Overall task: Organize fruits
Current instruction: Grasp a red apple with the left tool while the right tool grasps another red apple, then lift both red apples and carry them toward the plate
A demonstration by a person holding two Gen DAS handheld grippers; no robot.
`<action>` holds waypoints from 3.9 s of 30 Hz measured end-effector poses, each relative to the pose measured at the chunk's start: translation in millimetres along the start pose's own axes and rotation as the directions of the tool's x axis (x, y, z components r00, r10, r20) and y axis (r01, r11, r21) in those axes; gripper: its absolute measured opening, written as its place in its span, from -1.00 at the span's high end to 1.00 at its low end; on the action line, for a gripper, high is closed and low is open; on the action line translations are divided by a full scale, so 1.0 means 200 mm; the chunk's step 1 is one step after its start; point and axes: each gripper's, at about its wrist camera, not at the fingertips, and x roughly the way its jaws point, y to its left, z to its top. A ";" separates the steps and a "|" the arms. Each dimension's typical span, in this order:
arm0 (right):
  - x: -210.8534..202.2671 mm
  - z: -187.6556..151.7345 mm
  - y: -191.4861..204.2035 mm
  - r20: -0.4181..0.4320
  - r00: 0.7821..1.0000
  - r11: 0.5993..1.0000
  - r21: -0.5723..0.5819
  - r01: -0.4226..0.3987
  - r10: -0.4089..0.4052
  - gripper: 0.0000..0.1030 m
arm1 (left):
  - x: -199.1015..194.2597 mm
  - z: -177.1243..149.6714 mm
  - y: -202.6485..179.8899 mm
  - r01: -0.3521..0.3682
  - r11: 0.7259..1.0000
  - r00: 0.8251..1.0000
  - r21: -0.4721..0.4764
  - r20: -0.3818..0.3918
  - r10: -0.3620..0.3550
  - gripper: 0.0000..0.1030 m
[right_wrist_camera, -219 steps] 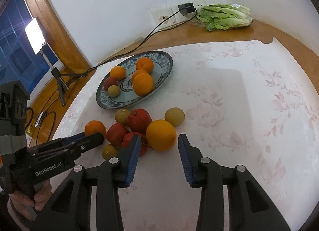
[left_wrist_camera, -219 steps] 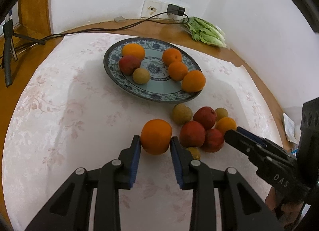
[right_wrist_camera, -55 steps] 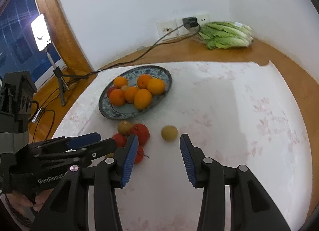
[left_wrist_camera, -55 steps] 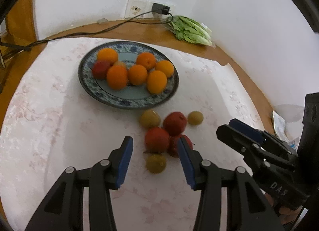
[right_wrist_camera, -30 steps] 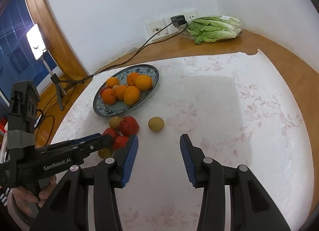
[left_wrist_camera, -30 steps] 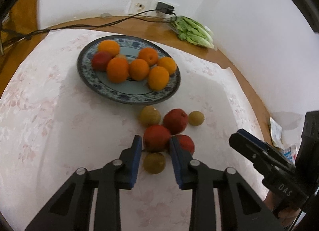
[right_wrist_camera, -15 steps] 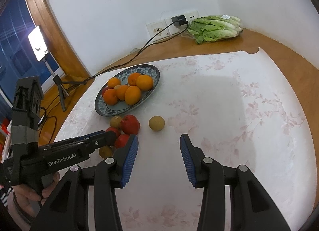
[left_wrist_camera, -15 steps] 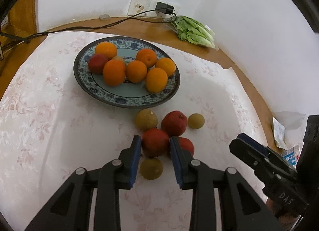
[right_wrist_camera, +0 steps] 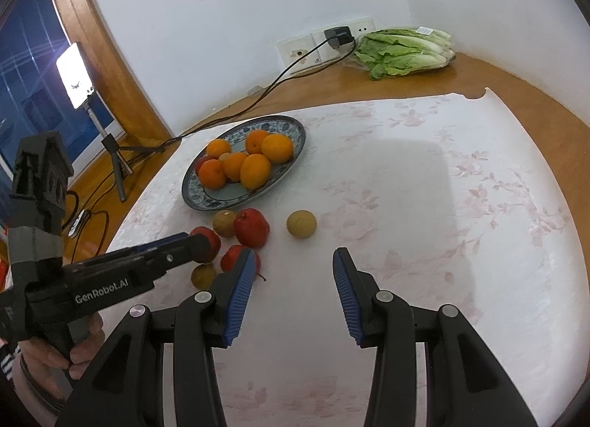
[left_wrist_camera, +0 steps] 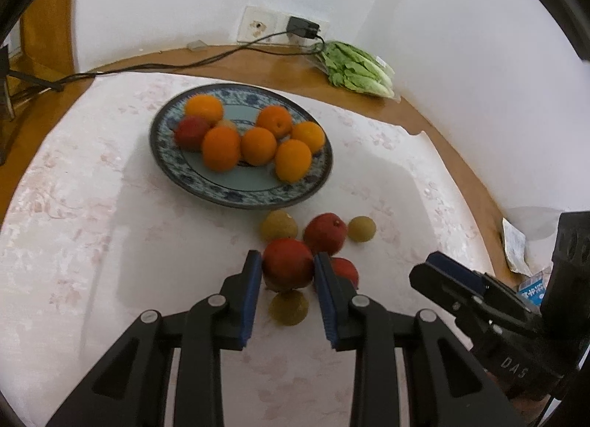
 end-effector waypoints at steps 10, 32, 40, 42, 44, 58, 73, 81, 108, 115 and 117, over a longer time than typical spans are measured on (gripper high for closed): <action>0.08 -0.02 0.11 -0.045 0.998 0.999 -0.030 -0.036 0.034 0.13 | -0.08 0.00 0.14 -0.062 0.997 0.997 -0.038 0.035 0.064 0.41; 0.25 -0.05 0.22 -0.115 0.992 0.997 -0.070 0.045 -0.053 0.13 | -0.19 -0.03 0.25 -0.071 0.995 0.996 -0.065 0.058 0.075 0.41; 0.27 -0.06 0.26 -0.122 0.989 0.993 -0.094 0.074 -0.085 0.13 | -0.20 -0.04 0.27 -0.050 0.996 0.997 -0.069 0.059 0.055 0.41; 0.28 -0.06 0.26 -0.121 0.989 0.993 -0.092 0.079 -0.090 0.13 | -0.20 -0.04 0.27 -0.047 0.996 0.997 -0.070 0.059 0.052 0.41; 0.28 -0.06 0.27 -0.118 0.988 0.992 -0.095 0.086 -0.097 0.13 | -0.20 -0.04 0.28 -0.047 0.996 0.997 -0.073 0.057 0.051 0.41; 0.27 -0.06 0.26 -0.109 0.988 0.992 -0.085 0.096 -0.105 0.35 | -0.20 -0.05 0.27 -0.043 0.996 0.997 -0.074 0.059 0.047 0.41; 0.21 -0.04 0.22 -0.092 0.993 0.996 -0.062 0.063 -0.068 0.38 | -0.25 -0.03 0.24 -0.056 0.997 0.996 -0.057 0.069 0.060 0.41; 0.15 -0.01 0.24 -0.071 0.997 0.997 -0.071 0.030 -0.035 0.38 | -0.27 0.00 0.21 -0.058 0.997 0.994 -0.047 0.085 0.061 0.41; 0.11 0.11 0.25 -0.062 0.998 0.986 -0.169 -0.015 0.005 0.38 | -0.25 0.19 0.22 -0.053 0.996 0.993 -0.072 0.101 0.061 0.41; 0.12 0.17 0.26 -0.043 0.999 0.984 -0.175 -0.020 0.013 0.38 | -0.21 0.23 0.23 -0.049 0.996 0.993 -0.078 0.108 0.057 0.41; 0.13 0.18 0.26 -0.039 0.999 0.984 -0.176 -0.021 0.014 0.38 | -0.19 0.24 0.23 -0.051 0.996 0.993 -0.079 0.103 0.059 0.41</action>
